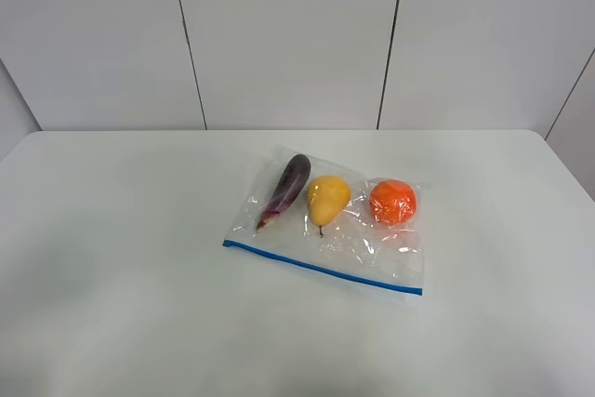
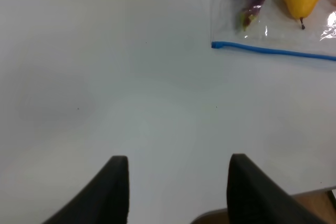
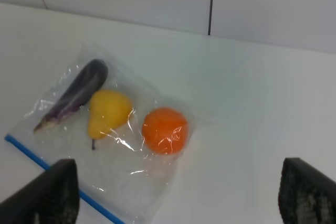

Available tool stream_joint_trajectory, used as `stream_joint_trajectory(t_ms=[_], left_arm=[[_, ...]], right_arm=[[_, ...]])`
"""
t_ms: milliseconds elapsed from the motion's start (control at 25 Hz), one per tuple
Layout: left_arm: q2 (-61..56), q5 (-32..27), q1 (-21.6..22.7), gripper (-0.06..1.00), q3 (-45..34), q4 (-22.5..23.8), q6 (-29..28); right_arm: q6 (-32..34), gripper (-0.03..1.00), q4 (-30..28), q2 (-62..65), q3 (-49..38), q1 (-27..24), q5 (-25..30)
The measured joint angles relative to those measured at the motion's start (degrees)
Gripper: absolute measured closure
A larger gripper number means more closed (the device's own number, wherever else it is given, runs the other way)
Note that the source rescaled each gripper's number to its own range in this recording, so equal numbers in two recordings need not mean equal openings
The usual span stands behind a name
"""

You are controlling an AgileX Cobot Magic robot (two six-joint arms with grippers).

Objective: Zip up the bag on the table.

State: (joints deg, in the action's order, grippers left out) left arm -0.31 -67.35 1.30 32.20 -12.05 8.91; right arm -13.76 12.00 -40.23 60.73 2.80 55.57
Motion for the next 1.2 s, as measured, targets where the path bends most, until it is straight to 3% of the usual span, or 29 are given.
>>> stream_joint_trajectory(t_ms=[280, 640, 1200], left_arm=[[0.0, 0.0, 0.0, -0.05, 0.0, 0.0, 0.0], [0.0, 0.0, 0.0, -0.05, 0.0, 0.0, 0.0], [0.0, 0.0, 0.0, -0.05, 0.0, 0.0, 0.0]], right_arm=[[3.3, -0.03, -0.2, 9.3, 0.0, 0.0, 1.8], [4.3, -0.03, -0.3, 12.4, -4.0, 0.0, 8.6], [7.1, -0.03, -0.4, 39.5, -23.1, 0.0, -1.4]])
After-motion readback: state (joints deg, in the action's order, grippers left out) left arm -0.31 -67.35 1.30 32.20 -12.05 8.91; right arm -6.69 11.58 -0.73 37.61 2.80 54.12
